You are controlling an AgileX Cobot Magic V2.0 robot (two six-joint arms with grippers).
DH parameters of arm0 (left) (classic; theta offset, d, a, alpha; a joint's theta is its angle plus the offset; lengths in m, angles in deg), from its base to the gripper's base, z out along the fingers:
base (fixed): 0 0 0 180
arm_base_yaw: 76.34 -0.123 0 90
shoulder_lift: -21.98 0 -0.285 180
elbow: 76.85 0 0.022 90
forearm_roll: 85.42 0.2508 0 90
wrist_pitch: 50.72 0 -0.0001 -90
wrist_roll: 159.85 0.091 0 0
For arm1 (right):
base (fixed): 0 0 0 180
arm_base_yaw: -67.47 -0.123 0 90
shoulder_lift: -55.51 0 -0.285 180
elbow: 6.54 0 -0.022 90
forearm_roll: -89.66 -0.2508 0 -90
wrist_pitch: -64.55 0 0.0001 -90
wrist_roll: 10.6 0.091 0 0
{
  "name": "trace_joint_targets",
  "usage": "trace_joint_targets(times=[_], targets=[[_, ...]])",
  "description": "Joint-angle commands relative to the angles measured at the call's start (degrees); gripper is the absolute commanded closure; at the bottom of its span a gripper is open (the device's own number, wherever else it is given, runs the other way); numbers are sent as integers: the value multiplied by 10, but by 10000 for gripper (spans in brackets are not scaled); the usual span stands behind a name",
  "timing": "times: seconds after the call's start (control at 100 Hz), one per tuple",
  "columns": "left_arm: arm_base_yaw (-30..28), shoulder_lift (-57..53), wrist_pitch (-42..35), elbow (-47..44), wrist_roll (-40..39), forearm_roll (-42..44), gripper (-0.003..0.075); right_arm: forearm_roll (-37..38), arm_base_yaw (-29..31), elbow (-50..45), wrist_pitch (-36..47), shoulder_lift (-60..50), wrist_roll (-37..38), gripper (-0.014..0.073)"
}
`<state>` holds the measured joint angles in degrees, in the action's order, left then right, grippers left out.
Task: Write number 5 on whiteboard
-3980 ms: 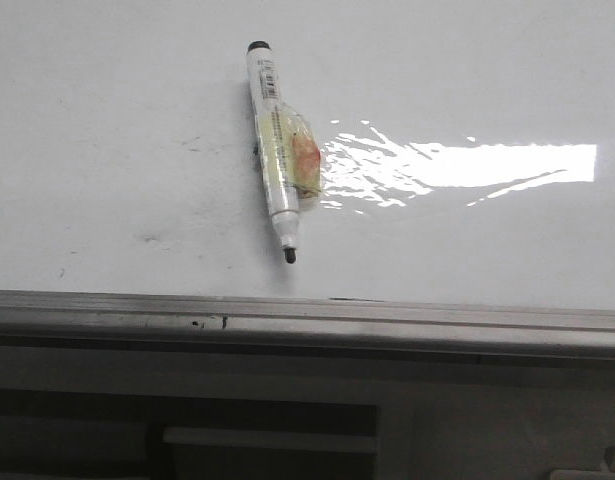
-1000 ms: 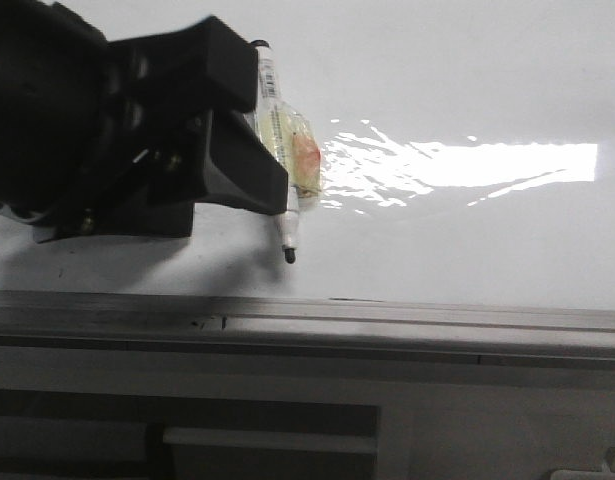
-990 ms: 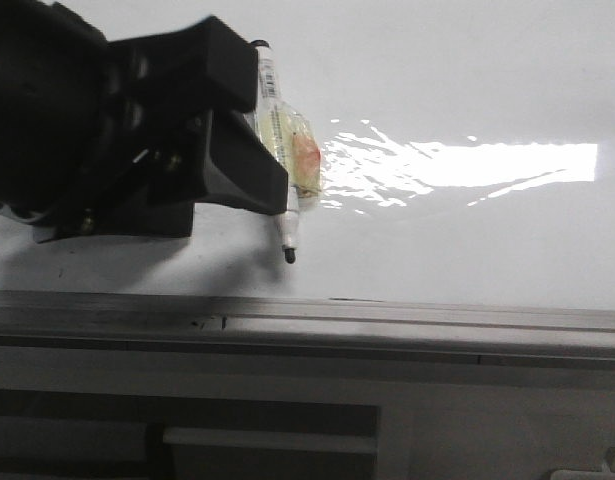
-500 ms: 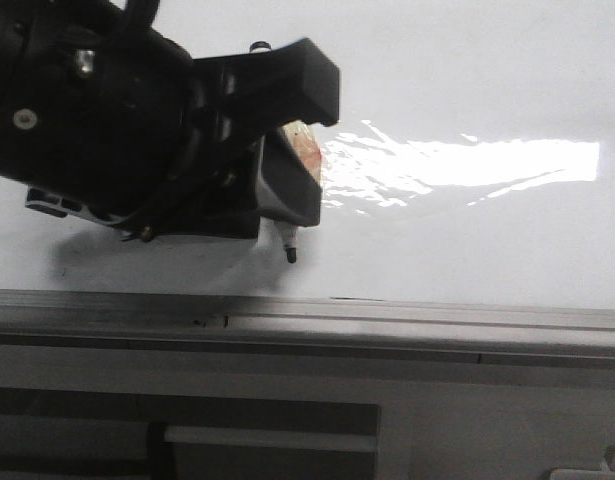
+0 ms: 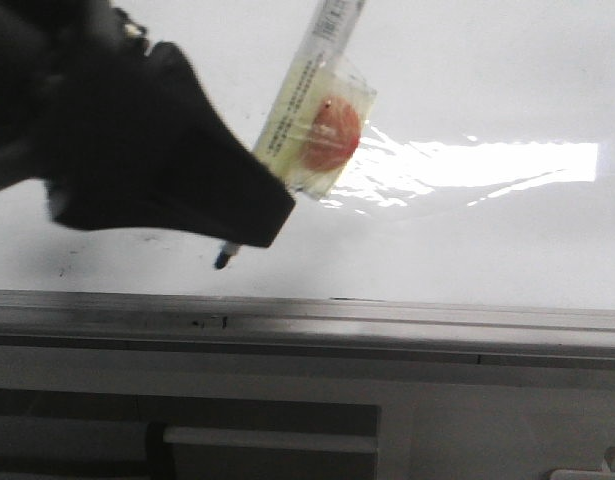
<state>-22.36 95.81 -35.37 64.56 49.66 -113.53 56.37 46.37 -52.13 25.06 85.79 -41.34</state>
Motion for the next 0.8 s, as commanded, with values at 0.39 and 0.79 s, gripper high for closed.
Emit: trace_joint_targets(times=[0.39,0.79], targets=[[27,-73,4,14,183,108,740,-291,-59,40,38,205,-377,214],[27,-73,-9,14,184,124,741,-293,-143,100,83,357,-423,215]])
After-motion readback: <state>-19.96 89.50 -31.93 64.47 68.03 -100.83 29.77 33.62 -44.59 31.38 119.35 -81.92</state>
